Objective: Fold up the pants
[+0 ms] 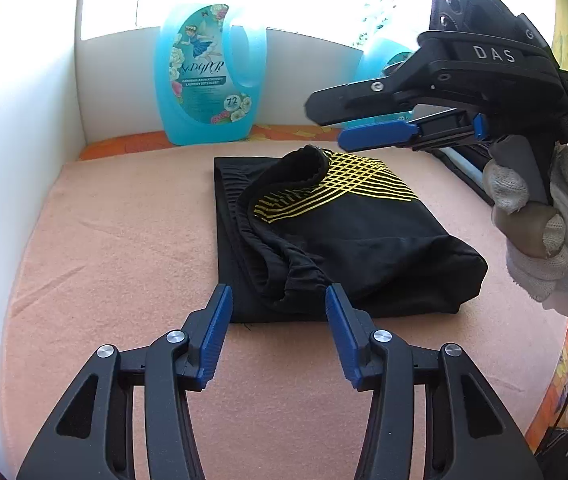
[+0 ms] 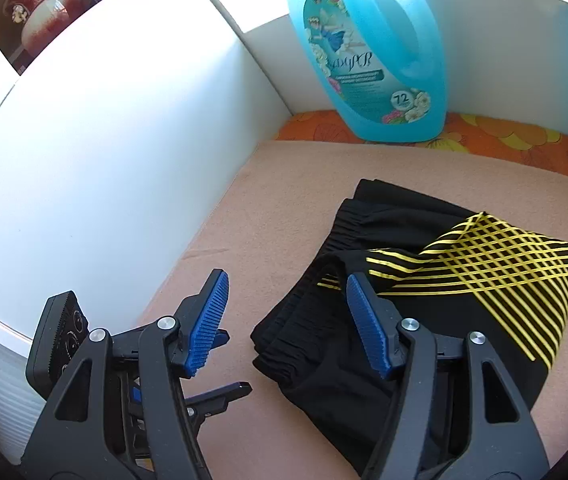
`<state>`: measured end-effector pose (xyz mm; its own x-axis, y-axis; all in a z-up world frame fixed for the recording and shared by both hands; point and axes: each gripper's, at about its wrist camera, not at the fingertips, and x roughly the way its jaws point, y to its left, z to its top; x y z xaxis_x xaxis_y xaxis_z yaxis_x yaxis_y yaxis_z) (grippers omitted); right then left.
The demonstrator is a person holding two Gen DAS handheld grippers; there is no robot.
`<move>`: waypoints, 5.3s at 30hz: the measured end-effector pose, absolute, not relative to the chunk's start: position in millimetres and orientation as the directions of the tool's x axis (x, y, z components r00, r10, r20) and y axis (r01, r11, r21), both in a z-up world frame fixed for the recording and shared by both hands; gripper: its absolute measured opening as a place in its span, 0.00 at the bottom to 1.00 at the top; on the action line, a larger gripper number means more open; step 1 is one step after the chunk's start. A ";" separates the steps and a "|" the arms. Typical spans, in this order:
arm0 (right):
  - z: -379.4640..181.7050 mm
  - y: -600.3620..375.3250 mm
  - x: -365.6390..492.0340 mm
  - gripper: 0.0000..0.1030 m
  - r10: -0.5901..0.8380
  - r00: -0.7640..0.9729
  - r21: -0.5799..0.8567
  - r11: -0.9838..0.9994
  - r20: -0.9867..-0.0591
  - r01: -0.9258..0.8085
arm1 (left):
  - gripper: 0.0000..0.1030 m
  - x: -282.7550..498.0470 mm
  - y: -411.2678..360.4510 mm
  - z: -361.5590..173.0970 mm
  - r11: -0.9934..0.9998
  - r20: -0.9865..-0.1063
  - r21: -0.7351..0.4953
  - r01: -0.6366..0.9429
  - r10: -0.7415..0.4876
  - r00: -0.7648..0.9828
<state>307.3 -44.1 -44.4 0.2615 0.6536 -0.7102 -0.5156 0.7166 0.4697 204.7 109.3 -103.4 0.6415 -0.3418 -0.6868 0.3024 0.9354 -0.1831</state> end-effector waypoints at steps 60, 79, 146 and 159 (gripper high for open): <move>-102.9 -136.7 180.6 0.11 0.321 0.386 0.054 0.823 -0.865 -0.565 | 0.46 317.4 79.2 -105.1 0.960 -0.747 0.069 0.272 -0.132 0.652; -78.5 -172.5 200.0 0.46 0.522 0.332 0.306 0.794 -0.786 -0.526 | 0.45 230.8 45.8 -114.4 0.876 -0.797 0.089 0.475 -0.223 0.561; -106.2 -140.8 345.5 0.10 0.506 0.444 0.367 0.856 -0.739 -0.364 | 0.19 305.2 88.7 -123.4 0.957 -0.750 -0.259 0.133 -0.286 0.596; -69.5 -119.0 319.3 0.09 0.462 0.516 0.236 0.864 -0.721 -0.444 | 0.16 302.2 89.9 -119.5 0.954 -0.736 -0.264 0.142 -0.295 0.609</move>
<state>319.4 -119.0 -69.5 0.5165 0.4624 -0.7207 -0.4442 0.8643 0.2361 302.2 89.9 -119.5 0.6091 -0.2947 -0.7363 0.1422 0.9539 -0.2642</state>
